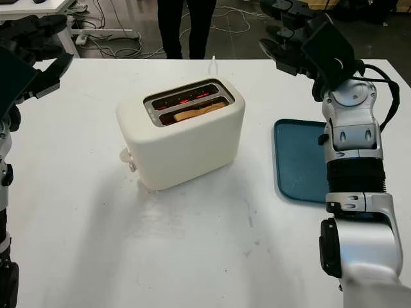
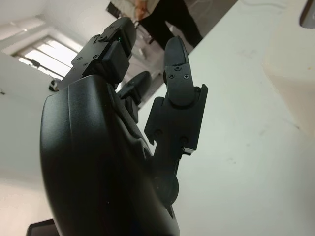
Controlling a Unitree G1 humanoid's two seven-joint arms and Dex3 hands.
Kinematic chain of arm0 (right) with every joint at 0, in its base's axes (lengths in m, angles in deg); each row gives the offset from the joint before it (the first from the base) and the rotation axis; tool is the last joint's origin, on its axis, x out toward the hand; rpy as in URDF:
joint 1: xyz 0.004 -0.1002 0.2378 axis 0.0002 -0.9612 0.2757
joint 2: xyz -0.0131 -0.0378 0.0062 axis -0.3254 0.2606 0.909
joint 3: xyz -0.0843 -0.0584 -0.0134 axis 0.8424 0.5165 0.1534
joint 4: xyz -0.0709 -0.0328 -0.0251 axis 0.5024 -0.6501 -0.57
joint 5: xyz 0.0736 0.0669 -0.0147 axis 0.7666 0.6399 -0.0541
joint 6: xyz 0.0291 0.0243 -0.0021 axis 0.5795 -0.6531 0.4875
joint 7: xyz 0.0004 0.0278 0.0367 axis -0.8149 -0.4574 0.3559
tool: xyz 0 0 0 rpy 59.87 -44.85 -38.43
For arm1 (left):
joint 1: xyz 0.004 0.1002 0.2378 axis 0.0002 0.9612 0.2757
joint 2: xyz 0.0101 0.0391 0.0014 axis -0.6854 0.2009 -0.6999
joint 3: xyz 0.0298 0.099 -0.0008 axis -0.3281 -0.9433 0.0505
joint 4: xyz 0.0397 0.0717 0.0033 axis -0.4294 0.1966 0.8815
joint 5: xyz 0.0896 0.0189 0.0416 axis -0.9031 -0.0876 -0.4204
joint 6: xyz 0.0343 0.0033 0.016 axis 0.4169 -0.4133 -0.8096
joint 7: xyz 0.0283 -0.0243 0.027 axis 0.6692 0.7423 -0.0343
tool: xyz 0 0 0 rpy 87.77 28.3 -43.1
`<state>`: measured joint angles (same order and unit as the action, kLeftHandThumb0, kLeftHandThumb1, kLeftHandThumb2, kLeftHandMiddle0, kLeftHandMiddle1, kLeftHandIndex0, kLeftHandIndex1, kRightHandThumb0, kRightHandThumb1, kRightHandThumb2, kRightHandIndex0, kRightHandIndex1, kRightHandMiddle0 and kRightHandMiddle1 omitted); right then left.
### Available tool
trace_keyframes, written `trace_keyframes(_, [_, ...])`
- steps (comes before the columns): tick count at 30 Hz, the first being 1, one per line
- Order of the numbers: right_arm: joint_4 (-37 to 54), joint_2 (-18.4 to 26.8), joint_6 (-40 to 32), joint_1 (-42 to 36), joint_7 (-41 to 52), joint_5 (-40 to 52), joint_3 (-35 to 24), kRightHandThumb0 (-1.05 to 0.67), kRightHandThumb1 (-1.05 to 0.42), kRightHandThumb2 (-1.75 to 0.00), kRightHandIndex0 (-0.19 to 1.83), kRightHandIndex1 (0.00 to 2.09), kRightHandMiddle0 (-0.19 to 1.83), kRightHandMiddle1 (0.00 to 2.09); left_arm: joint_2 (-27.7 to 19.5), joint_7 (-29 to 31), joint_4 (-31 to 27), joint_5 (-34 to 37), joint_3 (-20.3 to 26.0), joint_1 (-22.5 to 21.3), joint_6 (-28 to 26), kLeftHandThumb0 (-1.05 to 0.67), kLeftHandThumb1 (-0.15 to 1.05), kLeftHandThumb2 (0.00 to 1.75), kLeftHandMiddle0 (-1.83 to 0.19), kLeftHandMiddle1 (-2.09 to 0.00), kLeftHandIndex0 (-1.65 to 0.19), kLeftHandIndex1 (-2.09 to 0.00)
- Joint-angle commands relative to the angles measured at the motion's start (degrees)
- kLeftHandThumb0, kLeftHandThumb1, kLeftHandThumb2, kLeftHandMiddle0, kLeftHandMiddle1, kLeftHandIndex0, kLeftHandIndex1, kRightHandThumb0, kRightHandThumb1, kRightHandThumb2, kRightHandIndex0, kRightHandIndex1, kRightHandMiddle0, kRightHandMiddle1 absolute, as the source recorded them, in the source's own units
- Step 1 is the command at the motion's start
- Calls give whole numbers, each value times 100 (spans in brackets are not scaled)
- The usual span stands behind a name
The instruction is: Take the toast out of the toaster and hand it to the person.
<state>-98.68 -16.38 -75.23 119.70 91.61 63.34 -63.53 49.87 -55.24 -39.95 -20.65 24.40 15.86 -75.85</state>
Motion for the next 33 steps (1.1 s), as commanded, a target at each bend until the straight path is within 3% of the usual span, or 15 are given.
trace_keyframes(1, [35,-38,-119,38,3,81,-17,-20,-92,-34,47,2,53,2,70,-11,-107,-10,-21,60,-90,-29,92,40,-5,-99,-42,-13])
trace_keyframes(13, [-266,-88,122,-215,355,111,142,-14,-92,-42,40,1,42,0,208,-65,-341,-183,-300,169,-316,-31,92,47,-1,-99,-39,-13])
trace_keyframes(33, [-278,-221,177,-534,370,175,139,-31,-92,-34,46,3,46,1,264,-51,-420,-269,-334,212,-351,-32,92,47,-1,-100,-38,-15])
